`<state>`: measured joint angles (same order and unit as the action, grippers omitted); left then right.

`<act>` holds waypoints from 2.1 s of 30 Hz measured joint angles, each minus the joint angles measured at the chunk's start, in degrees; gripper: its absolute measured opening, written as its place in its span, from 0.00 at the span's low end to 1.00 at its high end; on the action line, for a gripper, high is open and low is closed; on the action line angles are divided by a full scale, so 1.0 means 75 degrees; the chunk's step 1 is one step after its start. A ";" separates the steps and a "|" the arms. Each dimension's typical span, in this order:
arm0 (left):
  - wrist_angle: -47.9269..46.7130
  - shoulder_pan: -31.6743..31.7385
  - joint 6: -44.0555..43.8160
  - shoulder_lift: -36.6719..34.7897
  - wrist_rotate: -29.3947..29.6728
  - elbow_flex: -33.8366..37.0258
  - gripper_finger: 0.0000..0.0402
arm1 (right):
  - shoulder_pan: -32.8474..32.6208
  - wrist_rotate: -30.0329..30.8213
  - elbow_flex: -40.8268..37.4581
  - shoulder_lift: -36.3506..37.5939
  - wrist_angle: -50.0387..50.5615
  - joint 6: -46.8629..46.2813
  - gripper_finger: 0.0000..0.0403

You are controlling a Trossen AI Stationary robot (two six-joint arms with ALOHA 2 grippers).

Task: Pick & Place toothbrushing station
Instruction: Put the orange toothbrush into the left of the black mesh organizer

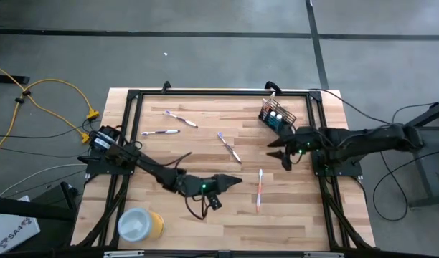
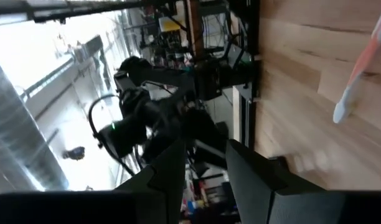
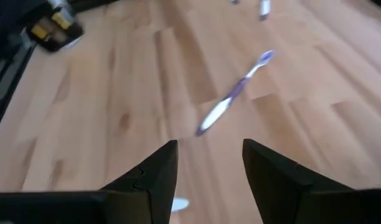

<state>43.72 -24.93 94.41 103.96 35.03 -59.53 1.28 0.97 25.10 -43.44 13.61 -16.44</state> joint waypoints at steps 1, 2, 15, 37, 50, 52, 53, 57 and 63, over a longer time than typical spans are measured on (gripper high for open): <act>0.0000 -0.0031 -0.0130 0.0000 0.0053 0.0000 0.27 | -0.0164 0.0025 0.0000 -0.0064 -0.0003 0.0046 0.43; 0.0000 -0.0063 -0.0255 0.0000 0.0091 0.0000 0.27 | -0.0322 0.0065 0.0000 -0.0138 -0.0003 0.0123 0.43; 0.0000 -0.0326 -0.2322 0.0000 0.0969 0.0001 0.27 | -0.2207 0.1780 0.0003 -0.0850 -0.0003 0.1885 0.41; -0.0006 -0.0571 -0.3856 0.0000 0.2456 0.0003 0.27 | -0.3147 0.1607 0.0003 -0.1672 -0.0409 -0.5629 0.40; -0.0004 -0.0586 -0.3997 -0.0003 0.3381 0.0003 0.27 | -0.4396 0.2851 0.0003 -0.2215 -0.0975 -0.8731 0.40; -0.0006 -0.0586 -0.3995 -0.0003 0.3525 0.0003 0.27 | -0.4548 0.3006 0.0003 -0.2379 -0.1129 -0.9117 0.40; -0.0006 -0.0585 -0.3977 -0.0003 0.3610 0.0003 0.27 | -0.4619 0.3072 0.0003 -0.2465 -0.1227 -0.9275 0.40; -0.0003 -0.0564 -0.3969 -0.0003 0.3789 0.0003 0.27 | -0.4816 0.3147 0.0003 -0.2870 -0.1562 -0.9802 0.40; -0.0006 -0.0545 -0.3967 -0.0006 0.3856 0.0003 0.27 | -0.5077 0.3256 0.0003 -0.3578 -0.2096 -1.0569 0.40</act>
<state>43.68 -29.02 64.66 103.92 63.94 -59.51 -36.80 25.39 25.12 -70.28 -2.12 -95.71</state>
